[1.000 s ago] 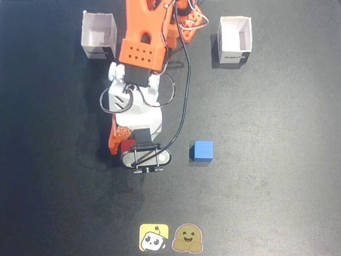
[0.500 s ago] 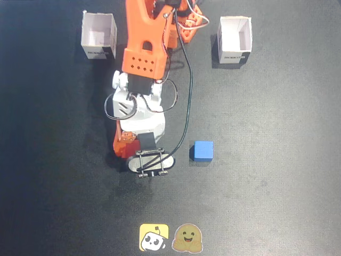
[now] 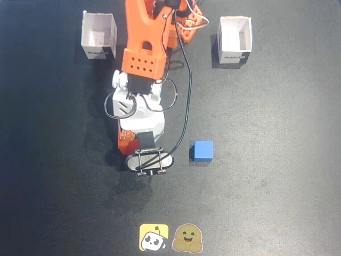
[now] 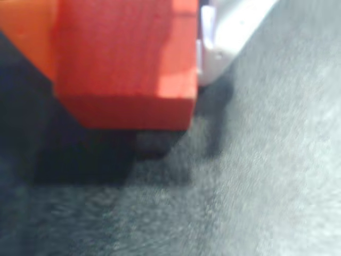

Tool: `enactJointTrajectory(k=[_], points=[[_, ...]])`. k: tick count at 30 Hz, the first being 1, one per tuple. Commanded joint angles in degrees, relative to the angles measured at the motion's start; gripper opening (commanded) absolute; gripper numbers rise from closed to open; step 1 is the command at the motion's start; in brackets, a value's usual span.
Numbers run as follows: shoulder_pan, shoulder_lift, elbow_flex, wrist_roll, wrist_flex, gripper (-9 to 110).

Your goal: Put the red cube in the right box and the blue cube in the left box.

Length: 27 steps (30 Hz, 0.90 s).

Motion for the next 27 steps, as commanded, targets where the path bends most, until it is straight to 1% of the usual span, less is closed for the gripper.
enactJointTrajectory(k=[1,5,9,16,27], points=[[0.2,7.6,-2.3,1.1,5.0,10],[0.9,13.1,-5.6,2.1,12.2,10],[3.2,16.9,-5.9,3.2,16.2,11],[10.4,25.2,-4.7,7.6,23.2,11],[21.2,31.4,-9.0,13.6,33.4,11]])
